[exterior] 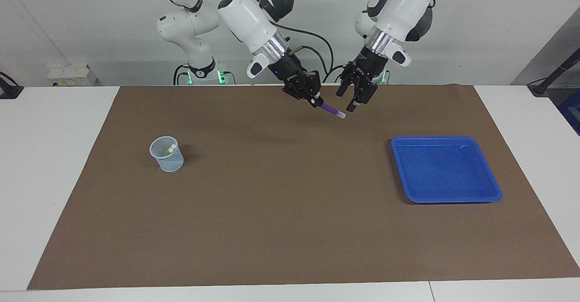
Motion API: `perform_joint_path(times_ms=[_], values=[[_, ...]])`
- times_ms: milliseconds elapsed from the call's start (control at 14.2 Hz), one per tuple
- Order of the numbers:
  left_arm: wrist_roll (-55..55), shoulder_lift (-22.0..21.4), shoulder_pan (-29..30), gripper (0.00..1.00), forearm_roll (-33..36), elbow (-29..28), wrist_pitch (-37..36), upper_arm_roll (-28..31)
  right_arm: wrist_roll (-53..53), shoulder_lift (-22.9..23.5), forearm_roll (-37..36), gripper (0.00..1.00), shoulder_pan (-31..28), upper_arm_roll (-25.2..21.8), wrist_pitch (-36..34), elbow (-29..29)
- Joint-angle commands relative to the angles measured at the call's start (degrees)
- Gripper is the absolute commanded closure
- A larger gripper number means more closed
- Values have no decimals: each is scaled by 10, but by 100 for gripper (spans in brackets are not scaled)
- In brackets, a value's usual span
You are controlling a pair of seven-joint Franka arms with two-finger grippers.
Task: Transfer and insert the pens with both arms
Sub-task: 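Pass the purple pen from the left gripper to the right gripper, then insert the purple pen into the cup with the right gripper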
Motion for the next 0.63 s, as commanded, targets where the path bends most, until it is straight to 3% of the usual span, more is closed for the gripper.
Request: perform_joint_path(times_ms=[0,141,282,423,564], values=[[76,-22,-3,0,-6,-21,-11,12,-113,-18,0,100,-51,1,-91,-10],[195,-29,11,0,-5,-21,-65,21,-156,-27,-42,100,-75,1,-136,-23],[329,-37,55,0,-5,-20,-143,21,-184,-34,-128,100,-98,1,-197,-28],[486,-46,116,0,-5,-20,-218,22,-255,-36,-218,100,-131,1,-265,-18],[618,-52,178,0,-3,-19,-267,22,-347,-44,-254,100,-165,0,-314,-16]])
